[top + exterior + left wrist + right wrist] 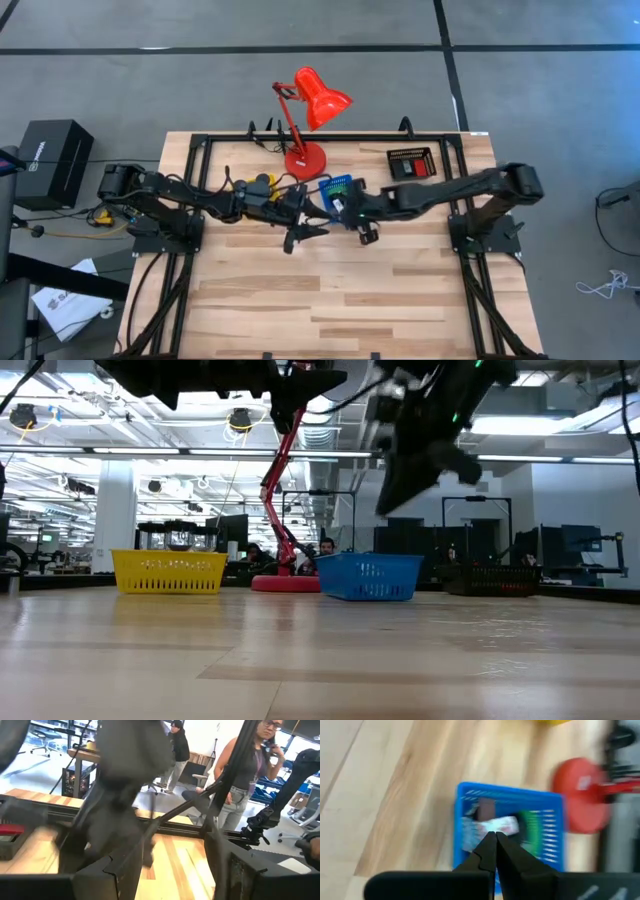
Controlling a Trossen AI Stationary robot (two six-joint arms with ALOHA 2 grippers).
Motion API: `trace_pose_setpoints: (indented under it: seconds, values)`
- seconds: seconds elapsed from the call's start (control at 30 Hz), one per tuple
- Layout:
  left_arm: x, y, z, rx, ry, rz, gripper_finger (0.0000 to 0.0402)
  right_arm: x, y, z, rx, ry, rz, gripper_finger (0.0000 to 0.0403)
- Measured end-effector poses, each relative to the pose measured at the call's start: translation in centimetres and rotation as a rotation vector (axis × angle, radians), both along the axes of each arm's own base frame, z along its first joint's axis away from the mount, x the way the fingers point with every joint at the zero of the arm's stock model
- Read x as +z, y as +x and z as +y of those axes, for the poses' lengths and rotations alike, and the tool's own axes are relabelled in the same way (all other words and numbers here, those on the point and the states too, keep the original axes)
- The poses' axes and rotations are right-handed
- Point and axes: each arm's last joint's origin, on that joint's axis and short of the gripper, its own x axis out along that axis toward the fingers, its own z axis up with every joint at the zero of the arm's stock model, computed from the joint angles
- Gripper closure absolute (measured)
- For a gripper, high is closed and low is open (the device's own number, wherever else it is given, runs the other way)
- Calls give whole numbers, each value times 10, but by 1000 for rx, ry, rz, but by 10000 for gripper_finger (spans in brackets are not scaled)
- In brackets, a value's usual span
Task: Pick & Place Office items
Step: Return to Home Position
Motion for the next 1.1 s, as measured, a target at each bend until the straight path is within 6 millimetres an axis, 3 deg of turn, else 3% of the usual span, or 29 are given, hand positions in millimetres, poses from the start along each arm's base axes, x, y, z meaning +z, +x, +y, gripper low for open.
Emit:
trace_pose_setpoints:
  seconds: [0.2,0.33,0.53,0.73,1.1]
  values:
    - [0,0,-1,3,0,-2,198,49,-29,10,-93,29,-190,403]
    - [0,0,-4,-9,79,-15,203,62,-53,19,-118,97,-276,403]
    - [0,-1,-14,-44,208,-44,236,57,-89,35,-110,192,-334,403]
    - [4,-1,-18,-54,230,-81,265,48,-119,40,-134,300,-419,403]
    - [8,-3,-26,-76,224,-134,294,35,-133,44,-107,397,-563,403]
